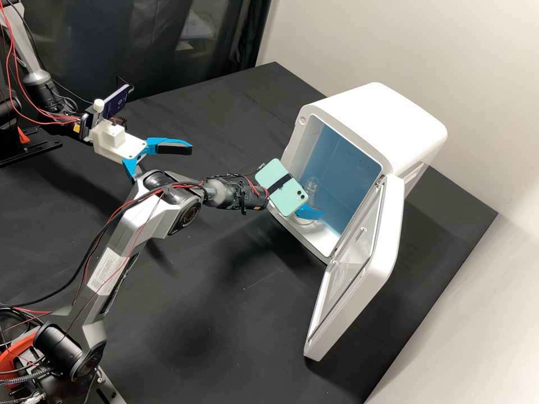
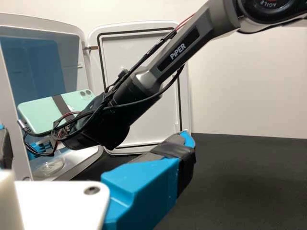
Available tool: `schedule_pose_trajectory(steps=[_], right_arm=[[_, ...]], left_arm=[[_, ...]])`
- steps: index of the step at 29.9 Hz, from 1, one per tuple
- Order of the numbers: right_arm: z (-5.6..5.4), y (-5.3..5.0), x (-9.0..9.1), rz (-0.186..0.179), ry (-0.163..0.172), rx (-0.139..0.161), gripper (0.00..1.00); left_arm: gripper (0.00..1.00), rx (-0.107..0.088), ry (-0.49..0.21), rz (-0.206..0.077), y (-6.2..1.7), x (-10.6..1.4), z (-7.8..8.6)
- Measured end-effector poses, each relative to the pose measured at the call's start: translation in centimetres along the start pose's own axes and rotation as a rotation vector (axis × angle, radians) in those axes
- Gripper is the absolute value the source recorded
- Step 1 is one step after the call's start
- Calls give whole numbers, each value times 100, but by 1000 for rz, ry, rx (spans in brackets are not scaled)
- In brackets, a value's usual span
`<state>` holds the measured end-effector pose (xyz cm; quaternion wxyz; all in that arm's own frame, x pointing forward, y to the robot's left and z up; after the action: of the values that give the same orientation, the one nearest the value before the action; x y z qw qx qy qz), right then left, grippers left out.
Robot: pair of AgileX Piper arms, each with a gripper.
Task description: Place the flask in the incubator
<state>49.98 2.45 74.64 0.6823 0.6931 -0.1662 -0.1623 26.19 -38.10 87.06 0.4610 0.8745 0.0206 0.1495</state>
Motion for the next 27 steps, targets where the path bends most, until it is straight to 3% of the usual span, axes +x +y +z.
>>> schedule_pose_trajectory(steps=[16,23,27], right_arm=[[106,92,260,35,-34,11,0],[162,145,393,57,-52,-10,0],[171,146,447,66,-55,-37,0]], left_arm=[[100,0,0,0,0,0,0],[100,0,0,0,0,0,0],[100,0,0,0,0,0,0]])
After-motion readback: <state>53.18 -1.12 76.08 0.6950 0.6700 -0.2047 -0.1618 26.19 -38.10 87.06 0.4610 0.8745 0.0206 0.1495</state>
